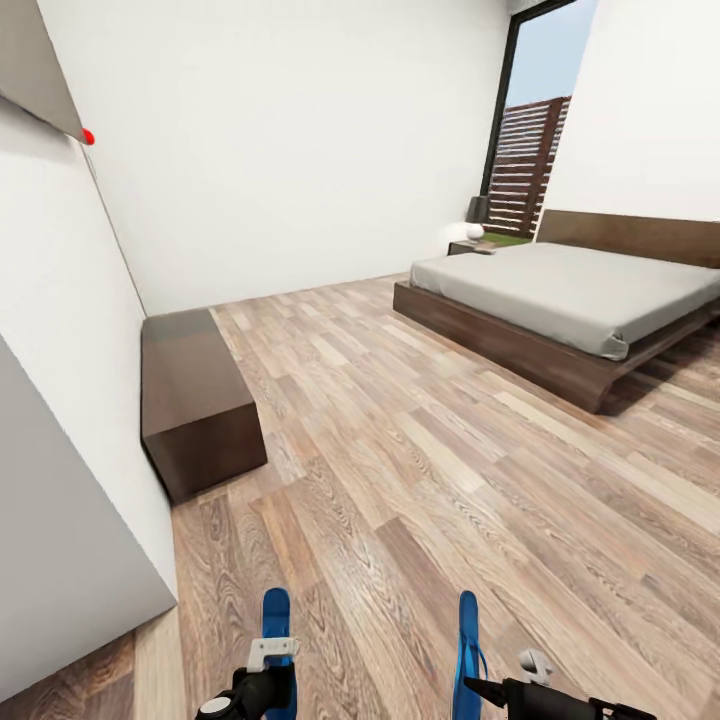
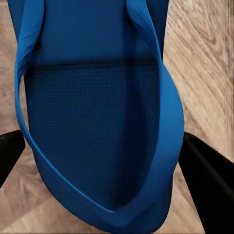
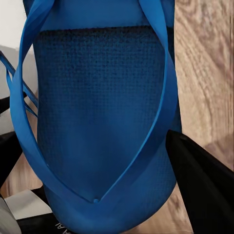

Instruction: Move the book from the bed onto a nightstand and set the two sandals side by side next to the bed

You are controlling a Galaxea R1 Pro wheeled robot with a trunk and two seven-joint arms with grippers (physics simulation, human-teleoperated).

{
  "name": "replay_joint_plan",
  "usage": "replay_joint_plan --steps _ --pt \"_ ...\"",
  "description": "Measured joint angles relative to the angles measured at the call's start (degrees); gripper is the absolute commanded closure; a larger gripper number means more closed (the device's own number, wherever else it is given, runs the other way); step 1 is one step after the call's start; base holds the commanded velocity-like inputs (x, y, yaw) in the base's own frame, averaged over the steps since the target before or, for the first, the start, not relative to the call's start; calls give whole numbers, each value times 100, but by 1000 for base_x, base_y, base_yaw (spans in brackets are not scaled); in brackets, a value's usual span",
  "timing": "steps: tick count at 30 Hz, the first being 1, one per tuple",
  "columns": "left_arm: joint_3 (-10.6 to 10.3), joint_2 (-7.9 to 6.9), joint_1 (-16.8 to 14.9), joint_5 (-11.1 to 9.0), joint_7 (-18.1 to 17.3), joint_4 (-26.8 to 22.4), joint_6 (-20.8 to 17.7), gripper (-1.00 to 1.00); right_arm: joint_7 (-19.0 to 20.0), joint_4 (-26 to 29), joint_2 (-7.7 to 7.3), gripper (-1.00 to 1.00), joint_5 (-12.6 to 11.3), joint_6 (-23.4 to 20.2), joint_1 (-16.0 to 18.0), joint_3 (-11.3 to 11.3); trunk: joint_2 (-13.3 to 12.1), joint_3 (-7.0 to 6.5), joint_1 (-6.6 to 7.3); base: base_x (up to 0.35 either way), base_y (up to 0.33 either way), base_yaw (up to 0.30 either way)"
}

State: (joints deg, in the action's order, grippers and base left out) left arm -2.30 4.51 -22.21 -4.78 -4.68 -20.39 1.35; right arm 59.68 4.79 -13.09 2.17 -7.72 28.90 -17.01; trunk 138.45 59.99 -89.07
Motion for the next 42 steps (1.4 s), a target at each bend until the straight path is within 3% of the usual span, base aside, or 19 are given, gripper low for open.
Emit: replay_joint_plan --steps 33,42 --pt "0 0 0 0 0 2 0 100 0 0 -1 100 0 0 0 1 0 0 0 1 0 -300" --pt "0 0 0 0 1 3 -5 100 0 0 0 100 0 0 0 -1 0 0 1 162 0 -300"
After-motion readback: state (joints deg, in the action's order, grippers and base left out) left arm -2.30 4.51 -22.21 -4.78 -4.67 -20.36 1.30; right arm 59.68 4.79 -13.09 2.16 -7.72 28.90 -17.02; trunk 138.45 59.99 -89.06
